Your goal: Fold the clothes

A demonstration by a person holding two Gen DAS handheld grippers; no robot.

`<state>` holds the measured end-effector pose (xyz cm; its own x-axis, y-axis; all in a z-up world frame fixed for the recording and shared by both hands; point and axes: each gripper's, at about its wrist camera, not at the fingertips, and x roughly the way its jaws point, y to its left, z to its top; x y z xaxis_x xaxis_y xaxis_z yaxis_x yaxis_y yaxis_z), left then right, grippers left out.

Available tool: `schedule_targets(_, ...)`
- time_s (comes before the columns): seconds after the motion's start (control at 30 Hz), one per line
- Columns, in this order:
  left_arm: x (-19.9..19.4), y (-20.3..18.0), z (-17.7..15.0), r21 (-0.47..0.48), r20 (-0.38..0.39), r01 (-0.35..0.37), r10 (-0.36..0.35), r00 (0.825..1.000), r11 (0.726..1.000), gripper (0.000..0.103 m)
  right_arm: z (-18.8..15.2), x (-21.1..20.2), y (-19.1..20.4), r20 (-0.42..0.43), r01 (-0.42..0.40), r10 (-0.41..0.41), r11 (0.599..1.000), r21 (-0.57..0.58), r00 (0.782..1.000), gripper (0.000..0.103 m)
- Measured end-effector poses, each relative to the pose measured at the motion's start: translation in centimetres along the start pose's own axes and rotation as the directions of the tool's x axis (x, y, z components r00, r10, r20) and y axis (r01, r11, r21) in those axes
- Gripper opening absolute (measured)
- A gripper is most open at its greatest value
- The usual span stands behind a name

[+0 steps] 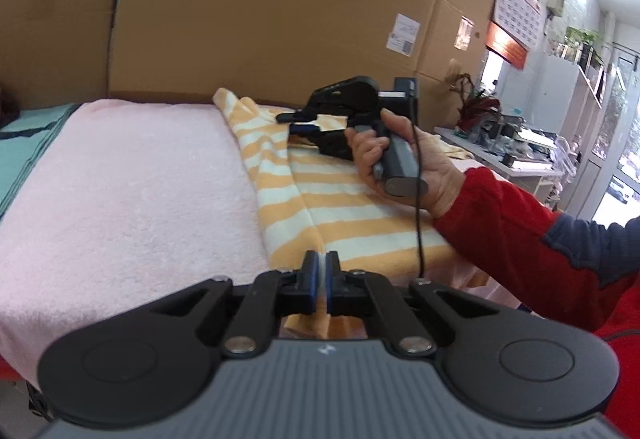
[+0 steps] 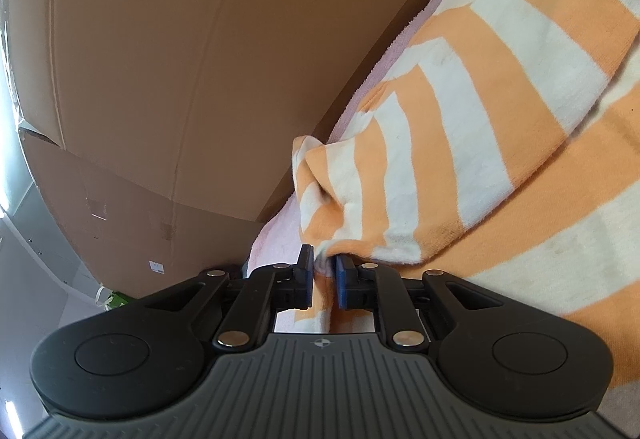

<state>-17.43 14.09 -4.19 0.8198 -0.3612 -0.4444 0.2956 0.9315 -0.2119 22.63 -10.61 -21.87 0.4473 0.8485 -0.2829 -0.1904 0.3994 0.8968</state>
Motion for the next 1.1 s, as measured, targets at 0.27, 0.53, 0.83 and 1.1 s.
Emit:
schedule_targets(0.27,3.4,-1.7,-1.5,0.012,-0.074,0.055,-0.054,0.996,0.998,0.000,-0.1,-0.3,0.1,0.020,0.003,-0.003,1.000,-0.016,1.000,0.015)
schedule_targets(0.53,5.5,-1.9,-2.7,-0.030,-0.128,0.107,-0.110,0.986,0.994,0.000,-0.1,-0.2,0.1,0.027,0.024,-0.024,0.999,-0.029,0.999,0.014)
schedule_targets(0.83,3.4,-2.3,-0.7,0.072,-0.075,0.084,-0.079,0.994,0.994,0.005,-0.2,0.0,0.1,0.006,0.035,-0.035,0.999,-0.041,0.999,0.023)
schedule_targets(1.1,6.0,-0.8,-0.2,0.037,-0.040,0.064,-0.062,0.997,0.997,0.017,-1.3,0.9,1.4,0.005,0.088,-0.088,0.983,-0.160,0.996,0.015)
